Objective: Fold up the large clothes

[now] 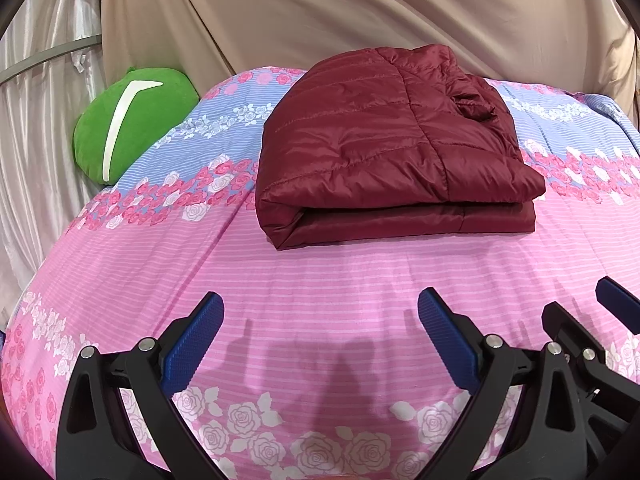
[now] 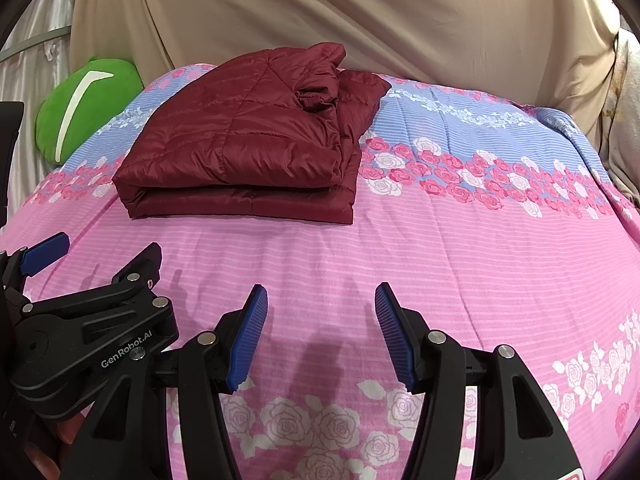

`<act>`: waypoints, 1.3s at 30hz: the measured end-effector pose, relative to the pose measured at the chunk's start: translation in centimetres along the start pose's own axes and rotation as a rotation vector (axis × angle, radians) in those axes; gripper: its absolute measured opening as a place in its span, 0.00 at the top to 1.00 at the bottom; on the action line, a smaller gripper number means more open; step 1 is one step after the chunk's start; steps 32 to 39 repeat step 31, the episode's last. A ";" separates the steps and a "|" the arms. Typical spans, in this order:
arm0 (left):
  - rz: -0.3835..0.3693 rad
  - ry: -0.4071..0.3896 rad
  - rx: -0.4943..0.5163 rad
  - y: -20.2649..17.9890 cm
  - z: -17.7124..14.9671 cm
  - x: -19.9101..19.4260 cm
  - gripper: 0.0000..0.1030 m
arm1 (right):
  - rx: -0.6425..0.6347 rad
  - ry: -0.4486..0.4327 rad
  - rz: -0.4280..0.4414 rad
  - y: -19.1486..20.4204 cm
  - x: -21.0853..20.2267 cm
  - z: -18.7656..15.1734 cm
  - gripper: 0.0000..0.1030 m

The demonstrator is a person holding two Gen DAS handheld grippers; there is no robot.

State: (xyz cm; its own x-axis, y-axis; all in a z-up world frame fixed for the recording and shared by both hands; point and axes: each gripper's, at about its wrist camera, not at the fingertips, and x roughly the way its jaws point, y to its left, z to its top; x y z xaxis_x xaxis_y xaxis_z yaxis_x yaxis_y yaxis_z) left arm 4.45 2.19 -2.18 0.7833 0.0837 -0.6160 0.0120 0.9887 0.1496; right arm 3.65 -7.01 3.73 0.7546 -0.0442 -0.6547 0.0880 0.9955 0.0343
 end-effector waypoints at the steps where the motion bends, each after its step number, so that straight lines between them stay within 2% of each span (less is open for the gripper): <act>1: 0.000 0.000 0.000 0.0 0.0 0.0 0.08 | 0.000 0.000 0.000 0.0 0.0 0.0 0.46; 22: 0.008 -0.004 0.005 0.0 0.0 -0.1 0.09 | -0.001 0.001 -0.010 0.0 -0.1 -0.1 0.46; 26: 0.001 -0.006 0.010 0.0 -0.1 -0.1 0.14 | -0.004 0.000 -0.010 0.0 -0.2 -0.1 0.46; 39: -0.004 -0.001 0.011 -0.3 0.0 0.0 0.14 | -0.004 -0.001 -0.015 0.0 -0.3 -0.2 0.46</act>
